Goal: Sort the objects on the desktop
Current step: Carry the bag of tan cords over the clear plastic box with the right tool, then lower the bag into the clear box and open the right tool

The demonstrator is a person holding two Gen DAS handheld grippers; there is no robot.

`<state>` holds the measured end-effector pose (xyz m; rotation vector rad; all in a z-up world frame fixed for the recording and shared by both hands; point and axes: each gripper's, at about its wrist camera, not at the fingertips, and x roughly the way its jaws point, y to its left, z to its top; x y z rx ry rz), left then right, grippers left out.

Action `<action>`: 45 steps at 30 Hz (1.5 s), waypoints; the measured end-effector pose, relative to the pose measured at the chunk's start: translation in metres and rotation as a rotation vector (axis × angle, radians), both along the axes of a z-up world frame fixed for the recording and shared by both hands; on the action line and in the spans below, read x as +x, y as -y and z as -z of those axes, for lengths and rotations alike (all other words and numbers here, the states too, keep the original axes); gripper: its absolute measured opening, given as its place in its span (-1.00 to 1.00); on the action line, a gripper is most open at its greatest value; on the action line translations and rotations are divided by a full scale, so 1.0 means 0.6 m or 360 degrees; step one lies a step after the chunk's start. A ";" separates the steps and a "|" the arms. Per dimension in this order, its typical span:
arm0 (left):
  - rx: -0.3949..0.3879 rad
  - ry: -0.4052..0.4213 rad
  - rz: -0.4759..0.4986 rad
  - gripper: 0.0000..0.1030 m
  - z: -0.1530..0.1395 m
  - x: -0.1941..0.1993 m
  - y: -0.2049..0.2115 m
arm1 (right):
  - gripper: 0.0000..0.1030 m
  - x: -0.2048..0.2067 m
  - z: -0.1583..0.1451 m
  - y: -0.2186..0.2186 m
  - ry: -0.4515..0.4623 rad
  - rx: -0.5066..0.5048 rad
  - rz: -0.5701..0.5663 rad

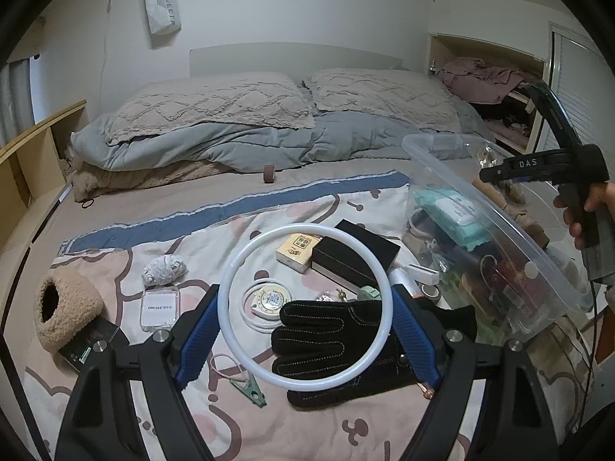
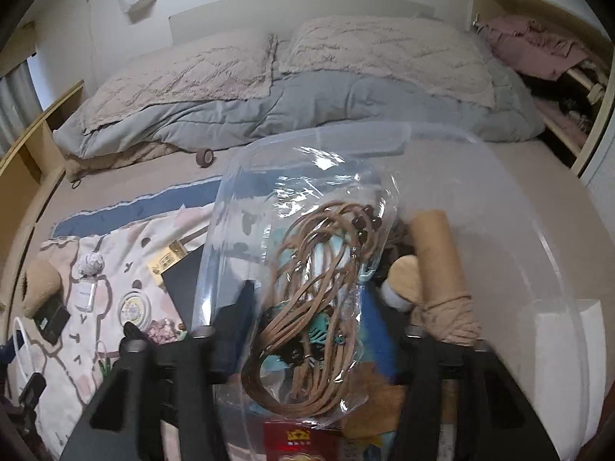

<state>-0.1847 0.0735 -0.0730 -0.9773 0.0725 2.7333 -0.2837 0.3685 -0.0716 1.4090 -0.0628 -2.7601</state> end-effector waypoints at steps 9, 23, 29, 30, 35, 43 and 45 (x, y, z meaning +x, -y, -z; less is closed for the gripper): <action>0.0034 -0.0014 0.0021 0.64 -0.007 -0.007 -0.013 | 0.85 0.003 -0.016 0.000 -0.0071 0.0056 0.0072; 0.0066 -0.0080 0.0106 0.64 -0.041 0.009 -0.073 | 0.85 0.081 -0.060 -0.013 -0.0275 -0.0038 0.0022; 0.0078 -0.0100 0.0150 0.64 -0.052 0.015 -0.108 | 0.85 0.134 -0.079 -0.026 -0.0350 -0.0063 -0.0002; 0.0078 -0.0104 0.0157 0.64 -0.054 0.016 -0.115 | 0.85 0.141 -0.083 -0.028 -0.0365 -0.0068 -0.0003; 0.0073 -0.0133 0.0204 0.64 -0.064 0.029 -0.155 | 0.85 0.183 -0.100 -0.045 -0.0451 -0.0125 -0.0005; 0.0128 -0.0146 0.0276 0.64 -0.081 0.039 -0.218 | 0.85 0.224 -0.128 -0.089 -0.0578 -0.0230 0.0075; 0.0122 -0.0160 0.0298 0.64 -0.083 0.041 -0.239 | 0.85 0.230 -0.129 -0.105 -0.0596 -0.0253 0.0105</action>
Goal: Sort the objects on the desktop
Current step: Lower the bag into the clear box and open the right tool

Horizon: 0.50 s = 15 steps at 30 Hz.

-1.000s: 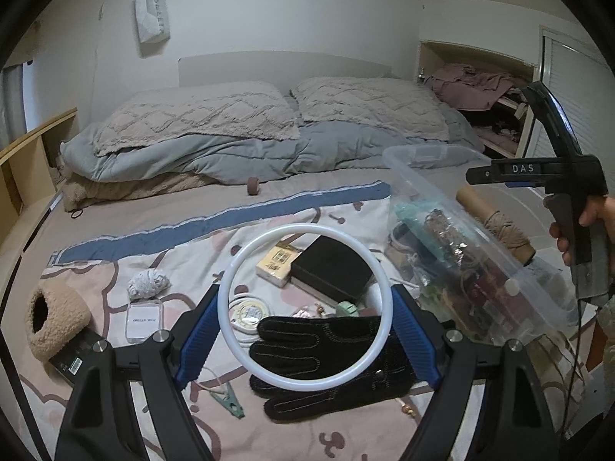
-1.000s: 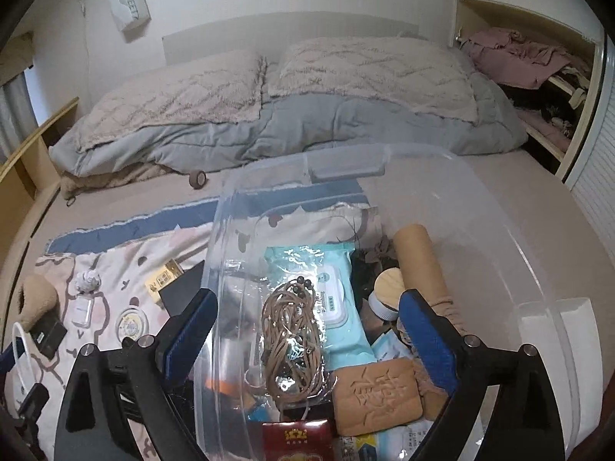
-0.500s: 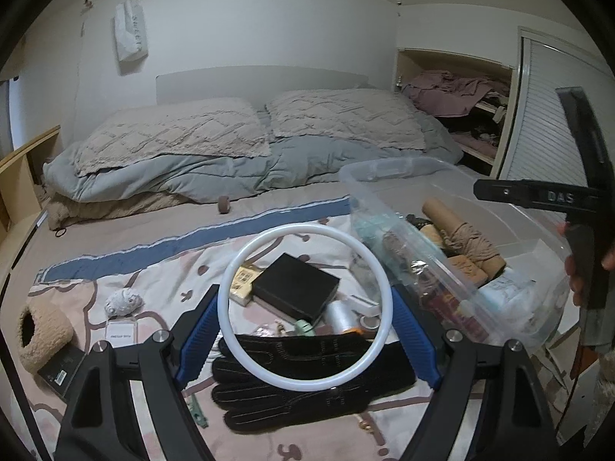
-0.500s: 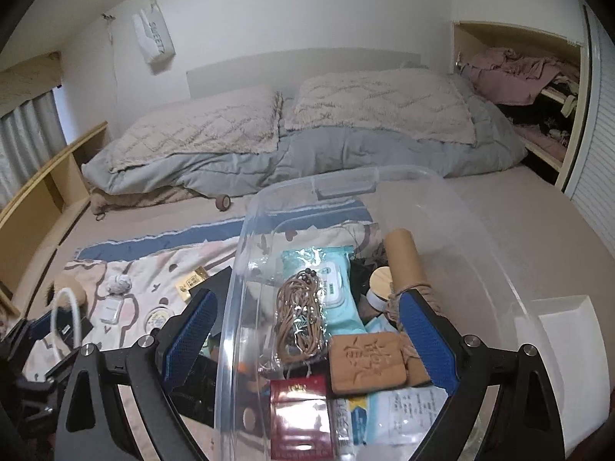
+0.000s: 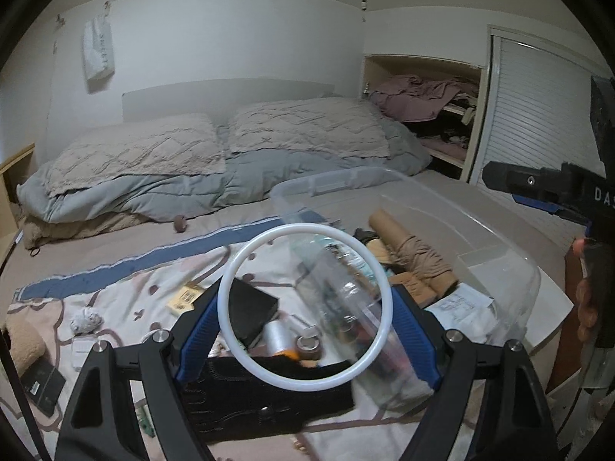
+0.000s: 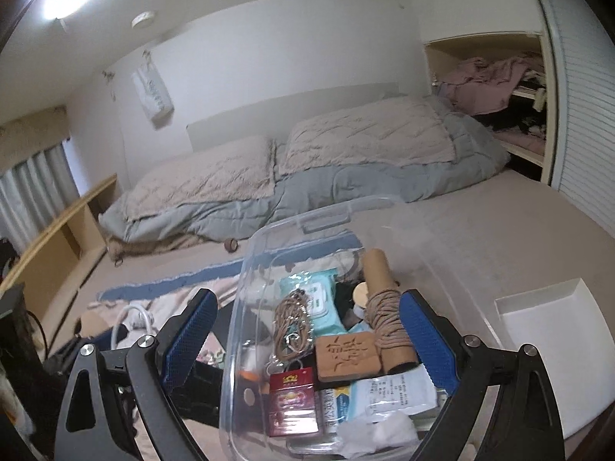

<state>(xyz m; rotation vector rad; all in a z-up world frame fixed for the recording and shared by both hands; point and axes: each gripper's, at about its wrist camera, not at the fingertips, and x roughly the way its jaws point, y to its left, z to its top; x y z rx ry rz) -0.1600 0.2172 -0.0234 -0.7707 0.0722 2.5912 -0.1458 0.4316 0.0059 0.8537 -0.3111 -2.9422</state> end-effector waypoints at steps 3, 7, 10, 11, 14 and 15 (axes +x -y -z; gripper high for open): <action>0.0003 -0.0002 0.0028 0.64 0.003 0.001 -0.029 | 0.86 0.004 0.004 -0.019 0.0001 -0.0016 0.0032; 0.0018 0.0018 0.0062 0.64 0.011 -0.001 -0.068 | 0.86 0.005 0.011 -0.038 0.0016 -0.0004 0.0075; 0.0052 0.0037 0.0073 0.64 0.013 -0.009 -0.092 | 0.86 0.010 0.014 -0.052 0.0017 -0.0020 0.0095; 0.0062 0.0046 0.0079 0.64 0.014 -0.013 -0.102 | 0.86 0.012 0.014 -0.056 0.0014 -0.0027 0.0104; 0.0087 0.0083 0.0114 0.64 0.016 -0.025 -0.129 | 0.86 0.018 0.019 -0.066 0.0014 -0.0045 0.0116; 0.0096 0.0104 0.0125 0.64 0.018 -0.029 -0.139 | 0.86 0.019 0.019 -0.068 0.0015 -0.0045 0.0116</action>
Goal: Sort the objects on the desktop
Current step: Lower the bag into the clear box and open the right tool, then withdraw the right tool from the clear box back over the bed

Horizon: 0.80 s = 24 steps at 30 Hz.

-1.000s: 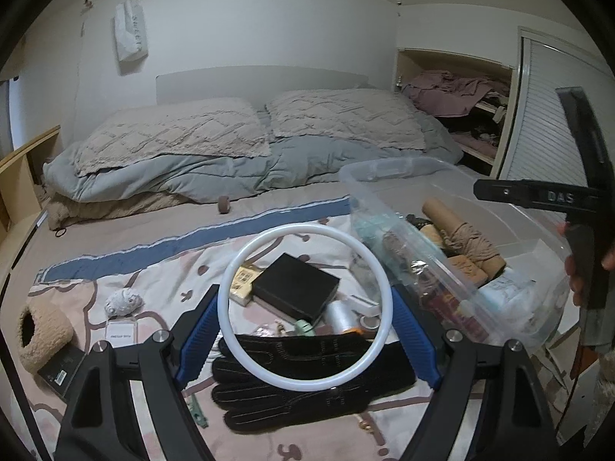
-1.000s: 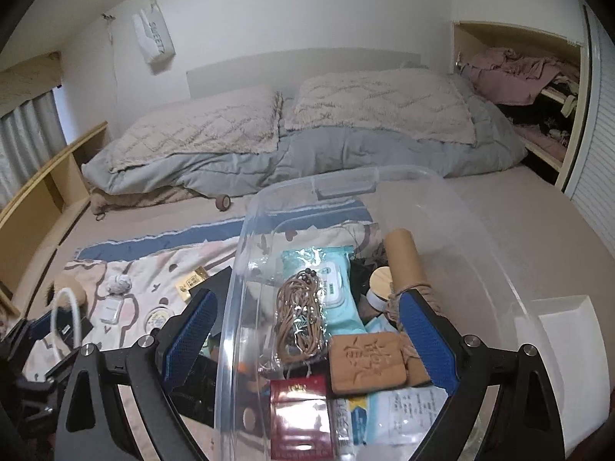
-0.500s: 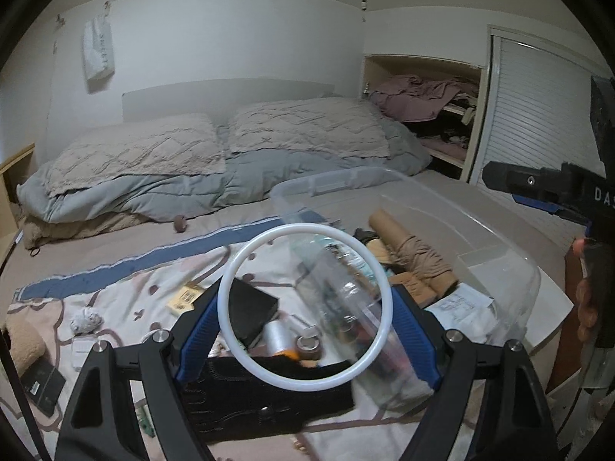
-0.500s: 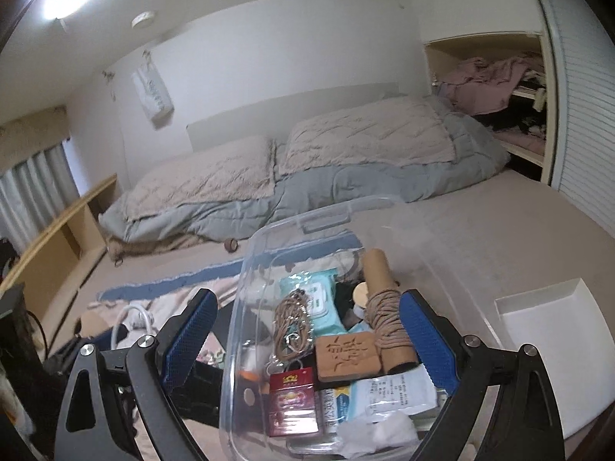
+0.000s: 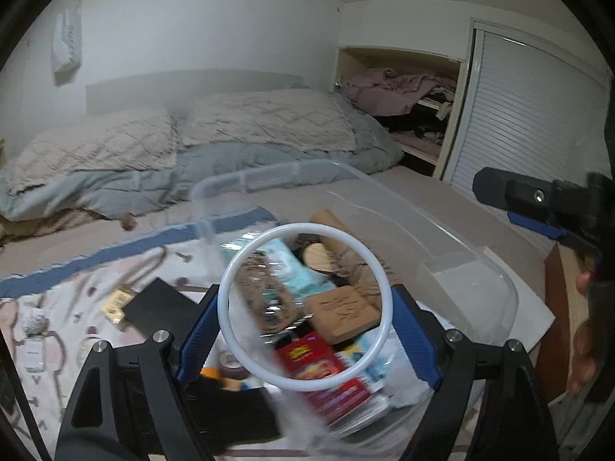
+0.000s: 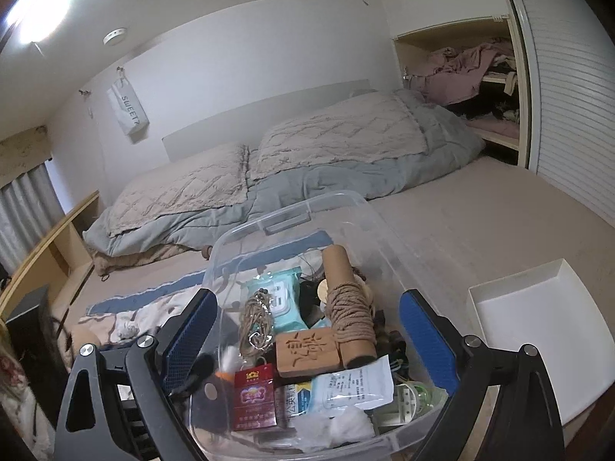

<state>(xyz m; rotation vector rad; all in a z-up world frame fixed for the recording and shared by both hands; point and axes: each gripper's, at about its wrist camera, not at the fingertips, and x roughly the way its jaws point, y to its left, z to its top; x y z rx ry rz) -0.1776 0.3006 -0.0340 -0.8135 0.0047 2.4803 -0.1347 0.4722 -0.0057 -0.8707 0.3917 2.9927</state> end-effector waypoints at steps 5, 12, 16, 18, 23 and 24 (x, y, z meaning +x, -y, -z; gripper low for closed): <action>0.0019 0.0145 0.0060 0.64 0.016 -0.016 -0.046 | 0.86 0.005 0.003 -0.011 0.0002 0.0012 0.0018; -0.0029 0.0290 0.0114 0.64 0.050 -0.007 -0.083 | 0.86 0.003 0.011 -0.031 0.0027 -0.0008 0.0039; -0.0004 0.0319 0.0109 0.64 0.049 -0.007 -0.095 | 0.86 0.002 0.013 -0.032 0.0033 -0.0007 0.0027; 0.0023 0.0333 0.0109 0.64 0.045 -0.008 -0.097 | 0.86 0.005 0.011 -0.033 0.0027 -0.0006 0.0030; 0.0092 0.0357 0.0119 0.64 0.040 -0.005 -0.108 | 0.86 0.016 0.002 -0.049 -0.0017 -0.0045 0.0100; 0.0110 0.0373 0.0127 0.70 0.042 -0.004 -0.109 | 0.86 0.018 0.000 -0.053 -0.0027 -0.0058 0.0112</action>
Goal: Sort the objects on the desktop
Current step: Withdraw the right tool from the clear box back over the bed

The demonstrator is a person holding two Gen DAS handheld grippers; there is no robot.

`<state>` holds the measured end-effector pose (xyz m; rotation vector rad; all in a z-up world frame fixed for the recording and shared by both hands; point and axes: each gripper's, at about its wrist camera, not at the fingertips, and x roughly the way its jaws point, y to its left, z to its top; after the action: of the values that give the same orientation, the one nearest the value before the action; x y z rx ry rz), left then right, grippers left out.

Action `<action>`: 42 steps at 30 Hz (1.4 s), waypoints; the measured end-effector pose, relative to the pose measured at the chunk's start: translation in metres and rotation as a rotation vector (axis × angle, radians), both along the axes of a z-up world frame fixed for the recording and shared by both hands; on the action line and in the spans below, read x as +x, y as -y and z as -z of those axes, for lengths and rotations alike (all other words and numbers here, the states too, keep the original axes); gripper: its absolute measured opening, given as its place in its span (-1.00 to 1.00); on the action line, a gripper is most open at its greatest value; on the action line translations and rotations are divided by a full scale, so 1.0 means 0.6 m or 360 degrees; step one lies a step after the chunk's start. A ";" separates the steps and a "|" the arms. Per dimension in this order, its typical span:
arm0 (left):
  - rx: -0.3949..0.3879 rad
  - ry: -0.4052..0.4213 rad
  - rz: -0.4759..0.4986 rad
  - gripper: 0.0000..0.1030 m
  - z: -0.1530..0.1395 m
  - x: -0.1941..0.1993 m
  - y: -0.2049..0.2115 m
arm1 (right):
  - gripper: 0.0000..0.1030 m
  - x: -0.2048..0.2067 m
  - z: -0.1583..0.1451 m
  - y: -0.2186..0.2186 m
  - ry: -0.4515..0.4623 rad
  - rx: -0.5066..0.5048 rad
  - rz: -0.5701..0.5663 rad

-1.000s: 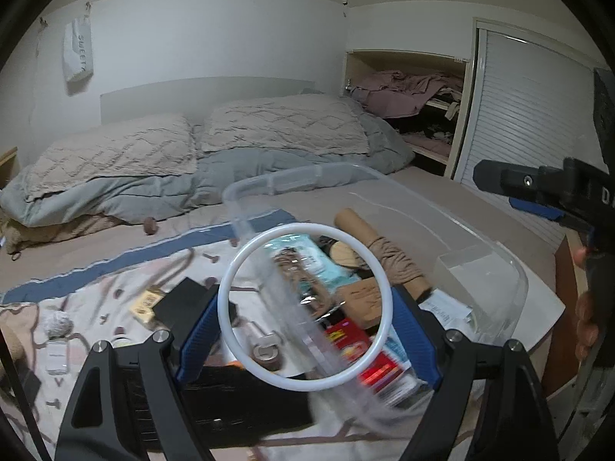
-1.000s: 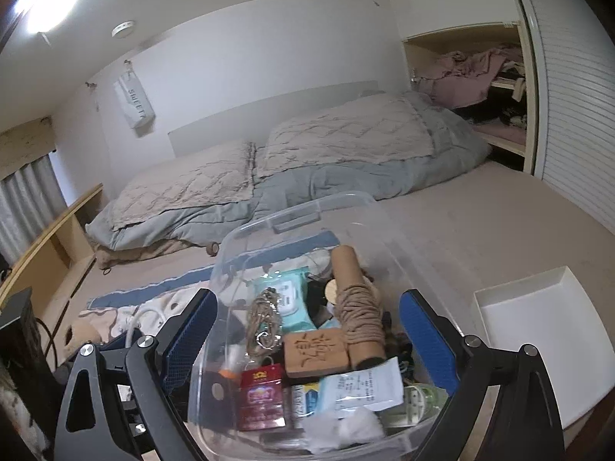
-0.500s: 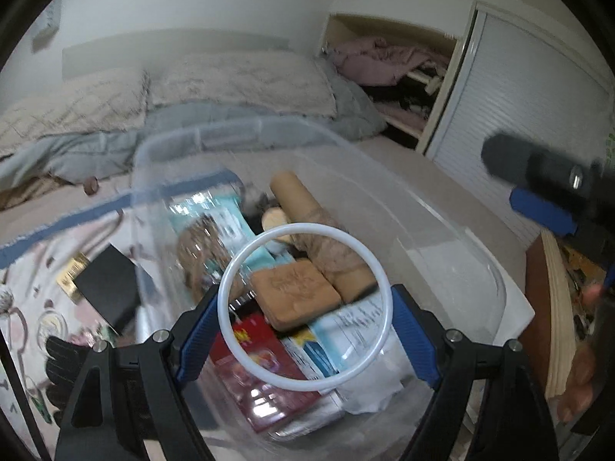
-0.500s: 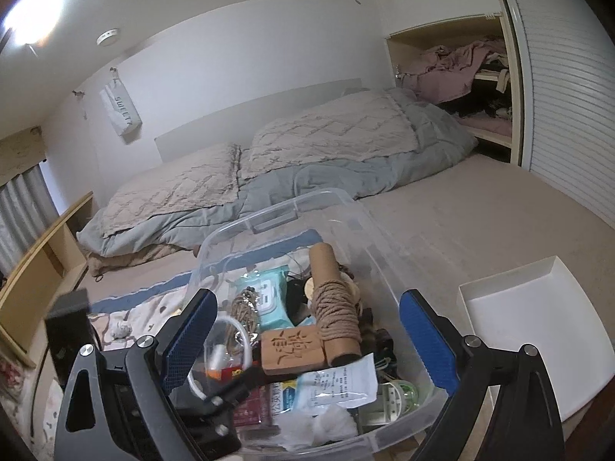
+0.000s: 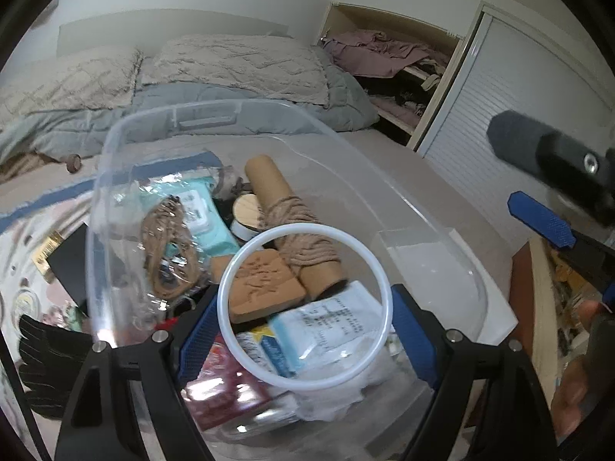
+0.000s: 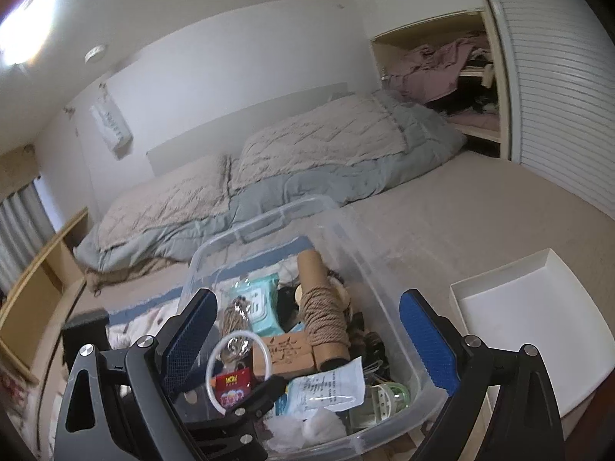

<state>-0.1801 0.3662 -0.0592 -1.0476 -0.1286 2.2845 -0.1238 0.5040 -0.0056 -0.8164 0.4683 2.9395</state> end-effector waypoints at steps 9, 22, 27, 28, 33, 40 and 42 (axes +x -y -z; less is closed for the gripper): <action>0.0037 0.0013 0.0048 1.00 -0.006 0.010 -0.006 | 0.86 0.009 -0.008 -0.009 -0.0020 -0.0038 0.0033; 0.0030 -0.0122 0.0026 1.00 -0.056 0.031 0.041 | 0.86 0.041 -0.022 0.012 -0.0078 0.0023 0.0089; 0.0013 -0.0180 -0.0021 1.00 -0.077 0.035 0.083 | 0.86 0.052 -0.029 0.043 -0.0091 0.0106 0.0070; 0.0009 -0.0190 -0.0031 1.00 -0.079 0.036 0.091 | 0.86 0.054 -0.031 0.050 -0.0095 0.0128 0.0065; -0.0029 -0.0252 -0.0091 1.00 -0.093 0.043 0.140 | 0.86 0.067 -0.038 0.076 -0.0114 0.0174 0.0054; -0.0074 -0.0339 -0.0154 1.00 -0.109 0.062 0.200 | 0.86 0.084 -0.037 0.117 -0.0113 0.0231 0.0017; -0.0067 -0.0353 -0.0166 1.00 -0.114 0.069 0.217 | 0.86 0.091 -0.034 0.127 -0.0105 0.0224 0.0005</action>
<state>-0.1387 0.2361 0.0090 -0.8179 -0.0453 2.4904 -0.0691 0.4280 0.0149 -0.7036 0.2623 2.9626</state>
